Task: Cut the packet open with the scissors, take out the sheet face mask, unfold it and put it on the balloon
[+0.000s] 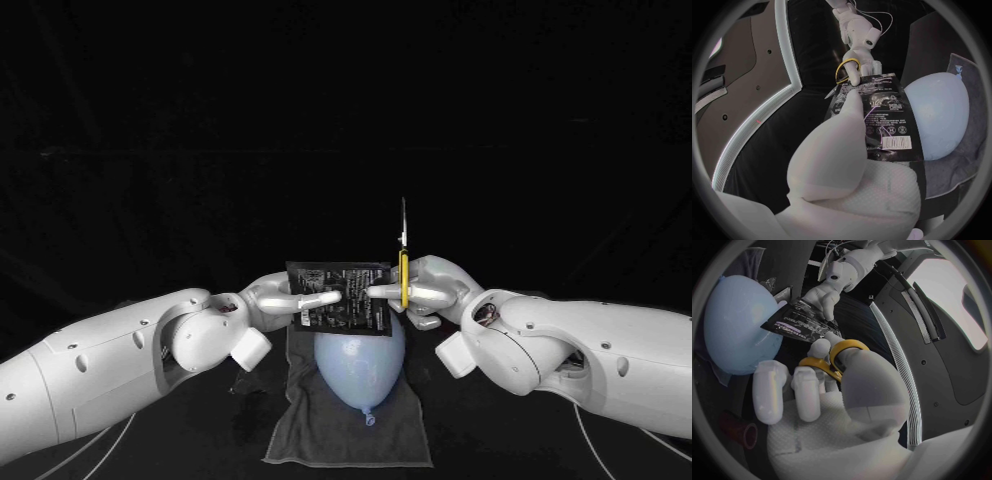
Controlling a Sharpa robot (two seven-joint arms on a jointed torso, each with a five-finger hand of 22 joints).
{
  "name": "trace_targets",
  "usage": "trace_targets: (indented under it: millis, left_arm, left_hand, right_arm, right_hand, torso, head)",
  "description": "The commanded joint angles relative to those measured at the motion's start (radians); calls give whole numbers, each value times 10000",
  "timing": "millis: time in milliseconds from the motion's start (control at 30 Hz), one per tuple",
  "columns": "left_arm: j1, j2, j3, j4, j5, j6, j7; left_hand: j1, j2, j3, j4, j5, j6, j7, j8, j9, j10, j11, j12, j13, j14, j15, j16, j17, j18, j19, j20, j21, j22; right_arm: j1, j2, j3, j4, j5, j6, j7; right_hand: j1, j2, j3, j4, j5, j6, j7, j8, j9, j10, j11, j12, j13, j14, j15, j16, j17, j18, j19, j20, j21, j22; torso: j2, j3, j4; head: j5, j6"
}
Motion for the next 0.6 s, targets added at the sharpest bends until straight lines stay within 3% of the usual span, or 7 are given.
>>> trace_targets:
  millis: [33,267,333,600]
  left_arm:
    - [10,50,-1,46,269,-9,131]
    - [10,72,-12,55,544,-228,348]
    - [10,76,-14,56,573,-266,377]
    - [10,103,-16,65,582,-535,471]
  left_hand:
    - [267,348,183,56,-1,359,474,174,38,281,-95,103,17,248,-84,131,42,179,210,-31,90,25]
    - [736,899,562,168,-4,986,193,366,5,835,-337,149,-6,738,-304,336,122,195,661,-200,250,41]
    - [1064,1115,868,141,-8,1297,44,490,21,1146,-468,174,-16,993,-430,440,164,197,910,-363,354,60]
    - [1480,1196,2019,184,-2,1720,-109,649,33,1840,-658,-7,-40,1489,-630,511,180,177,1367,-677,481,38]
  right_arm:
    - [9,75,16,-38,-1,72,156]
    - [9,165,16,-170,27,76,157]
    - [9,180,16,-192,30,72,161]
    - [8,286,16,-248,33,130,178]
  right_hand:
    - [467,563,900,-777,-13,-1,48,62,6,2131,42,10105,3265,1061,-52,70,2627,-15,297,-26,45,2164]
    - [467,563,900,-777,-13,-1,48,62,6,2131,42,10105,3265,1061,-52,70,2627,-15,297,-26,45,2164]
    - [467,563,900,-777,-13,-1,48,62,6,2131,42,10105,3265,1061,-52,70,2627,-15,297,-26,45,2164]
    - [454,557,918,-780,-13,-1,47,68,13,2131,43,10105,3265,1061,-50,70,2627,-8,280,-26,14,2154]
  torso:
    - [-4,-6,1]
    - [1,-8,0]
    - [5,-5,-6]
    - [1,0,-4]
  head:
    - [-1,6]
    - [3,22]
    - [4,22]
    - [-41,40]
